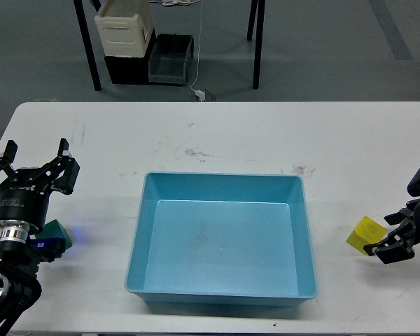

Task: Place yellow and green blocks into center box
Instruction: 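Lower the right gripper onto the yellow cube and close on it, then lift the yellow cube high with the right gripper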

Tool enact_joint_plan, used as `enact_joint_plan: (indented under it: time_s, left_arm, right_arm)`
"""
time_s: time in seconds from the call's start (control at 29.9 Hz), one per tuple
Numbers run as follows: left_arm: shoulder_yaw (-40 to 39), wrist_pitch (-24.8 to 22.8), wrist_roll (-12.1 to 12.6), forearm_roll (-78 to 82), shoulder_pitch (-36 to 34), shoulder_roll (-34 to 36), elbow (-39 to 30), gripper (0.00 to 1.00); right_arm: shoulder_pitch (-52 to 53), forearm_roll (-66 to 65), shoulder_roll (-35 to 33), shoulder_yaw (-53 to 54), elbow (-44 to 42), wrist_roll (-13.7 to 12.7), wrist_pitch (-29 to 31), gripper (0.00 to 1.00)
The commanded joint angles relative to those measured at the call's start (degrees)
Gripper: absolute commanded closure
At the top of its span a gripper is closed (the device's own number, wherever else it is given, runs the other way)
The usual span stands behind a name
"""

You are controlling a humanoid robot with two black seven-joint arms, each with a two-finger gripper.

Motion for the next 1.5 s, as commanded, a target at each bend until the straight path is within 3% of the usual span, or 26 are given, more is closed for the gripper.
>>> enact_joint_plan:
  time_s: [0.0, 0.4, 0.53, 0.63, 0.94, 1.2, 1.47]
  left_arm:
    - [-0.01, 0.00, 0.00, 0.01, 0.06, 0.00, 0.03, 0.00]
    - [-0.62, -0.27, 0.00, -0.08, 0.06, -0.35, 0.56, 0.00]
    - [-0.62, -0.27, 0.00, -0.08, 0.06, -0.44, 0.64, 0.00]
    - [-0.62, -0.27, 0.00, -0.08, 0.06, -0.53, 0.64, 0.00]
    - [-0.62, -0.27, 0.00, -0.08, 0.06, -0.53, 0.64, 0.00]
    - [-1.59, -0.18, 0.00, -0.08, 0.06, -0.53, 0.82, 0.00]
    - [-1.68, 0.08, 0.00, -0.08, -0.21, -0.53, 0.82, 0.00]
  right_arm:
    - [-0.14, 0.09, 1.67, -0.08, -2.18, 0.00, -0.09, 0.01]
    - [-0.06, 0.26, 6.86, -0.79, -4.82, 0.00, -0.09, 0.07]
    - [-0.06, 0.09, 6.86, -0.79, -4.47, 0.00, -0.18, 0.20]
    - [-0.06, 0.00, 6.86, -1.05, -4.56, 0.00, -0.09, 0.50]
    - [0.38, -1.32, 5.64, -0.09, -6.48, 0.00, -1.14, 0.89]
    - [1.26, -0.27, -1.21, 9.13, -11.50, 0.00, -9.57, 0.99]
    - [1.87, 9.31, -3.60, 31.09, -10.01, 0.00, -12.31, 1.00]
